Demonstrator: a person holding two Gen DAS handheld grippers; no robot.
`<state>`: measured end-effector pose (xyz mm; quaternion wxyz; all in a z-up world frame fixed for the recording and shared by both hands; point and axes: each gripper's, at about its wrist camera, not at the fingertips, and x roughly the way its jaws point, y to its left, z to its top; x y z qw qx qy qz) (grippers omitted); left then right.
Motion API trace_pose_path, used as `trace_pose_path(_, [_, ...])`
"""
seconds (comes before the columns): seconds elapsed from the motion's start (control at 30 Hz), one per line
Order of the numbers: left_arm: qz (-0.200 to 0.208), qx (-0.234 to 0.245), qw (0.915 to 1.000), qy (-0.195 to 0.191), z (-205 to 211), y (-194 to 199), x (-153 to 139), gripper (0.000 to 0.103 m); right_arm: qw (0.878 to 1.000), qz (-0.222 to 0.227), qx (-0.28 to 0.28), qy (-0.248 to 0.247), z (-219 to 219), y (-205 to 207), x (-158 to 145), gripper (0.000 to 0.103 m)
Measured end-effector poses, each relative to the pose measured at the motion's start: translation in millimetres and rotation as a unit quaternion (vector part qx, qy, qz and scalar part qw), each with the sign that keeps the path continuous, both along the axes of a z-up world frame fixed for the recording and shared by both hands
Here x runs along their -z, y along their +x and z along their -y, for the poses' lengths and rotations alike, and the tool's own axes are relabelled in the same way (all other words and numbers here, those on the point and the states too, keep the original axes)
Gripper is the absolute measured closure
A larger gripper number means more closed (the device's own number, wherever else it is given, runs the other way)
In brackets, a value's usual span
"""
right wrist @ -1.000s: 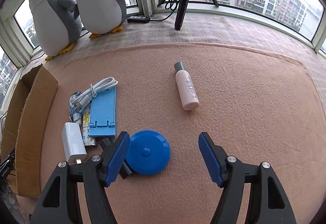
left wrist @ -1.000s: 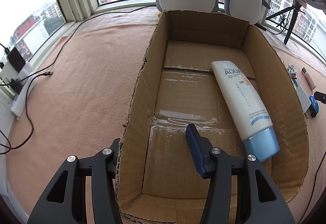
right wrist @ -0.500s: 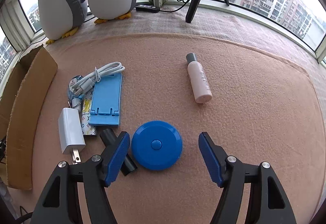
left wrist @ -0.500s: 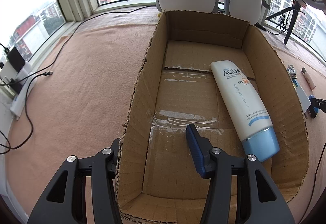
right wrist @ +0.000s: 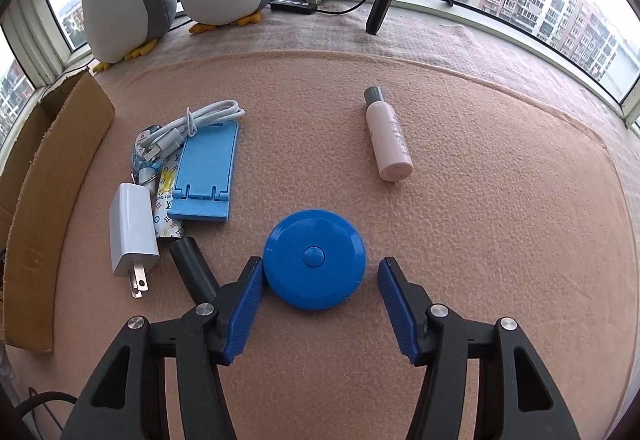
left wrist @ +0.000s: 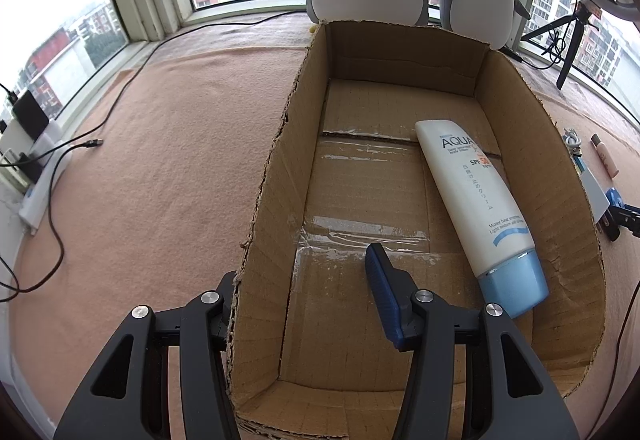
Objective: Organize rigid objects
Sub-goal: 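Move the right tool back to the blue round tape measure, then close the right tool on the blue tape measure and lift, then carry the tape measure into the box beside the tube and release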
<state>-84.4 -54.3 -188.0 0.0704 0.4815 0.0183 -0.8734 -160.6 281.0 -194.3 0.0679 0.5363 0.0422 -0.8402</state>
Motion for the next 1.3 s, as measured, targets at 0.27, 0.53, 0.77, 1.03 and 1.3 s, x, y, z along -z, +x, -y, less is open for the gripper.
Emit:
trace_pose_path(0.27, [0.0, 0.0, 1.0, 0.001, 0.1, 0.4, -0.2, 0.051, 1.0, 0.001, -0.001, -0.006, -4.5, 1.6, -1.1, 0.057])
trace_pose_path(0.53, [-0.001, 0.0, 1.0, 0.004, 0.1, 0.3, -0.3, 0.051, 1.0, -0.015, 0.007, -0.023, -7.3, 11.1, -18.1, 0.057])
trace_pose_path(0.77, [-0.002, -0.001, 1.0, 0.008, -0.1, 0.5, -0.4, 0.051, 0.997, -0.05, -0.013, -0.049, 9.7, 21.4, -56.6, 0.057])
trace_pose_path(1.03, [-0.002, -0.002, 0.9999, 0.01, 0.0, 0.6, -0.3, 0.051, 0.99, -0.087, -0.068, -0.085, 60.4, 27.0, -101.5, 0.057])
trace_pose_path(1.3, [-0.003, -0.002, 0.9999, 0.016, 1.4, 1.3, -0.1, 0.051, 0.981, -0.102, -0.129, -0.1, 124.5, 24.8, -120.1, 0.057])
